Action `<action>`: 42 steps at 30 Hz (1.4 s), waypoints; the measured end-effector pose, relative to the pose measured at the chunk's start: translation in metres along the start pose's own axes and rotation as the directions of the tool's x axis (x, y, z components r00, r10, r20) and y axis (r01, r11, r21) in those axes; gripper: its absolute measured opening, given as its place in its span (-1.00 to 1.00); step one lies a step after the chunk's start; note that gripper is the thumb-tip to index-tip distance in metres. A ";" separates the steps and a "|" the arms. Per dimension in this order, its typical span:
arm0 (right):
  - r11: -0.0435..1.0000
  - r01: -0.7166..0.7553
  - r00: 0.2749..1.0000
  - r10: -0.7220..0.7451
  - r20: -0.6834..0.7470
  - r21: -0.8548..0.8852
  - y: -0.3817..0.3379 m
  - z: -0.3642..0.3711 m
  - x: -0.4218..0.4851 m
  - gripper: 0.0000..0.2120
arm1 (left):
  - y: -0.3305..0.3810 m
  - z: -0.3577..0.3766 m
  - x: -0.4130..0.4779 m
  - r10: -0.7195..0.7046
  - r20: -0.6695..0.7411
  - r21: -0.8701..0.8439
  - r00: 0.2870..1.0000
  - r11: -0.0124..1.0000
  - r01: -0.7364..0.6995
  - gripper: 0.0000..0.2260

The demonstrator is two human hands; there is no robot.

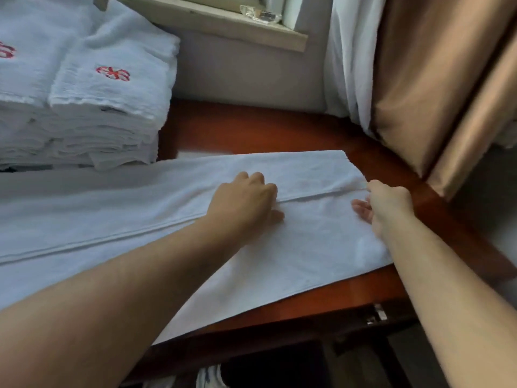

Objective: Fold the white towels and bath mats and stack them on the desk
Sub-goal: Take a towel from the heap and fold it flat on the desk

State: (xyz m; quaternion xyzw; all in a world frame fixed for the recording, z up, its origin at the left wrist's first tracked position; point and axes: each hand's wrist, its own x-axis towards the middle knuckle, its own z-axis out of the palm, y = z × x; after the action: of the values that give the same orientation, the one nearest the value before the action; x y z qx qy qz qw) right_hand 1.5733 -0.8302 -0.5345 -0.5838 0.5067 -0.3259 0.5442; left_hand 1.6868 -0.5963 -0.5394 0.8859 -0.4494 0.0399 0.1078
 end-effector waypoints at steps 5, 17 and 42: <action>0.990 -0.124 0.989 0.118 0.085 0.062 -0.016 -0.001 0.029 -0.89 | -0.001 0.003 0.006 0.087 -0.088 0.150 0.992 0.986 -0.074 -0.79; 0.985 -0.078 0.991 0.093 0.093 -0.154 -0.033 0.005 0.049 -0.83 | 0.014 0.004 0.027 -0.047 -0.039 -0.032 0.998 0.998 0.045 -0.81; 0.658 0.500 0.746 -0.657 -0.105 -0.563 0.004 -0.006 0.017 -0.71 | 0.019 0.014 -0.001 0.144 -0.366 -0.088 0.919 0.978 -0.188 -0.76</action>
State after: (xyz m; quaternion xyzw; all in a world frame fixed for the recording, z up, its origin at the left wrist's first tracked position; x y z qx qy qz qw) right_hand 1.5717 -0.8479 -0.5404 -0.7791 0.4336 -0.4252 0.1556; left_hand 1.6702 -0.6093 -0.5501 0.8143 -0.4973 0.1819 0.2378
